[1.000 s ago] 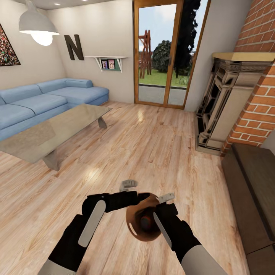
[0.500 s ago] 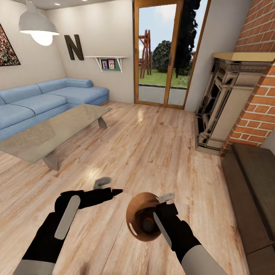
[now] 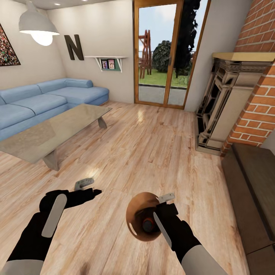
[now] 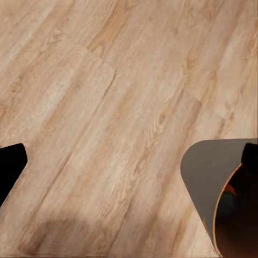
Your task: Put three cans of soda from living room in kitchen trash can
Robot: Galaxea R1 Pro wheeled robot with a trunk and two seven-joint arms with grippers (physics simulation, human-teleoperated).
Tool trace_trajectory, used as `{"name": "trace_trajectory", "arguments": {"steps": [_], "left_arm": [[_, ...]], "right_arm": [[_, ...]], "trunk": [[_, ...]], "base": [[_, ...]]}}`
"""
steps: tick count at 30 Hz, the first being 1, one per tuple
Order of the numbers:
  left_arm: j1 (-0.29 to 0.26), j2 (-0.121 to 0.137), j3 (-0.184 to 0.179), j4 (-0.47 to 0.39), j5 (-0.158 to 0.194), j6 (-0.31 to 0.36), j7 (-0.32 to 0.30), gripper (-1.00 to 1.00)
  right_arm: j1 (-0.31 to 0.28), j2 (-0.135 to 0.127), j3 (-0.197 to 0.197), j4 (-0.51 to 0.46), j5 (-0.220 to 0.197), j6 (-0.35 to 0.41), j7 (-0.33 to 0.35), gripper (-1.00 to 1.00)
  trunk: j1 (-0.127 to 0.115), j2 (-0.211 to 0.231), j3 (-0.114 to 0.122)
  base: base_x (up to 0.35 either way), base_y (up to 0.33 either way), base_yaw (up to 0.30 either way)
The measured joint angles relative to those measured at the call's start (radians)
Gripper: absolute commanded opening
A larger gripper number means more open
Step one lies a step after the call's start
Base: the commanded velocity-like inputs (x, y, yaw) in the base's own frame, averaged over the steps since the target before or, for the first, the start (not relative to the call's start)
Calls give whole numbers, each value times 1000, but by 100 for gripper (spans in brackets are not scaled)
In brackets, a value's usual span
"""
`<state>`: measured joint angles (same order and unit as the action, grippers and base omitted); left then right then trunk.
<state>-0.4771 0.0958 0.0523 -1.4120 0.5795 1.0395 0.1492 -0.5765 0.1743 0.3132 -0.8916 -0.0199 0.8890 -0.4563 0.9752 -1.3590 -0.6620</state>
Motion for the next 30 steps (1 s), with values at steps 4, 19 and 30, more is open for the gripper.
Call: {"name": "trace_trajectory", "arguments": {"steps": [4,19,30], "left_arm": [[0,1,2,0,0,7,101,100],[0,-8,-7,9,-3,8,179,100],[0,-10,-11,10,-3,8,181,100]], "right_arm": [[0,0,-1,-1,-3,0,1,-100],[1,0,0,-4,-6,-2,3,-100],[4,0,2,-34,-8,-1,3,-100]], "trunk": [[0,0,0],[0,0,11],[0,0,15]], "base": [[0,0,0],[0,0,-10],[0,0,-46]]}}
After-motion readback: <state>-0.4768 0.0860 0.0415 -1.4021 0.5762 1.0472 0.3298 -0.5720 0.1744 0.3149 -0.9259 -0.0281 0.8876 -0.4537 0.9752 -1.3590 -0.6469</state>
